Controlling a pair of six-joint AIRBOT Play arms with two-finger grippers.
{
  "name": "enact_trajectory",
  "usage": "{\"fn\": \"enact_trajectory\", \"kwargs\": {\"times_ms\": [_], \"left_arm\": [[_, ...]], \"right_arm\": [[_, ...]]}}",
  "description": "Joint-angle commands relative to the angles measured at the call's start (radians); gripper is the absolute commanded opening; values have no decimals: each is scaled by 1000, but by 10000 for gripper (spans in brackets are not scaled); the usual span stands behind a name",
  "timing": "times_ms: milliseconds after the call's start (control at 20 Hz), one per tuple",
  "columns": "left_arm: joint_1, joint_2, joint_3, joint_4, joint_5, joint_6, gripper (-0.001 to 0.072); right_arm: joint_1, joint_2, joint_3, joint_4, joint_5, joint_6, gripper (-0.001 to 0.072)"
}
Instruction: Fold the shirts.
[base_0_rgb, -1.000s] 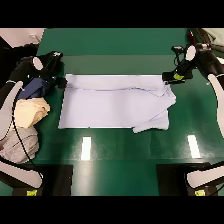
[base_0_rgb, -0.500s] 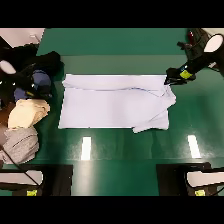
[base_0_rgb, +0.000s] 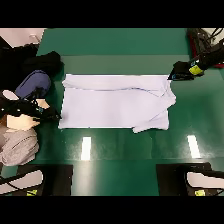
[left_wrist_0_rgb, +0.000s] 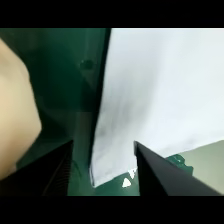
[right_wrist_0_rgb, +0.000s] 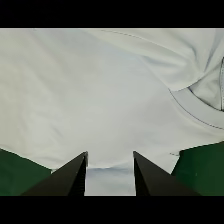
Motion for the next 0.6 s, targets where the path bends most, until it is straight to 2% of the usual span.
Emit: {"fn": "enact_trajectory", "kwargs": {"times_ms": [0, 100, 150, 200, 250, 300, 350, 400, 550], "left_arm": [[0, 6, -70, -6, 11, 2, 464], [0, 6, -84, -31, 10, 2, 462], [-10, 6, -84, -35, 10, 2, 419], [-28, 6, -84, -35, 5, 10, 279], [-49, 6, -84, -35, 6, 10, 244], [-74, 6, -84, -35, 6, 10, 242], [-92, 6, -84, -35, 6, 10, 149], [-107, 6, -83, -35, 5, 12, 22], [-117, 21, -82, -28, 0, 10, 22]], "right_arm": [[0, 24, 0, 3, 3, -2, 336], [0, 24, 0, 4, 7, -2, 337], [-1, 24, 0, 3, 15, -2, 336], [-1, 24, 0, 4, 28, -2, 336], [0, 24, 0, 3, 38, -2, 336], [-1, 25, 0, 2, 54, -2, 337], [-1, 25, 0, -14, 65, -2, 336], [-2, 24, -1, -18, 79, -2, 337], [-28, 71, -106, -13, 71, -2, 336]]}}
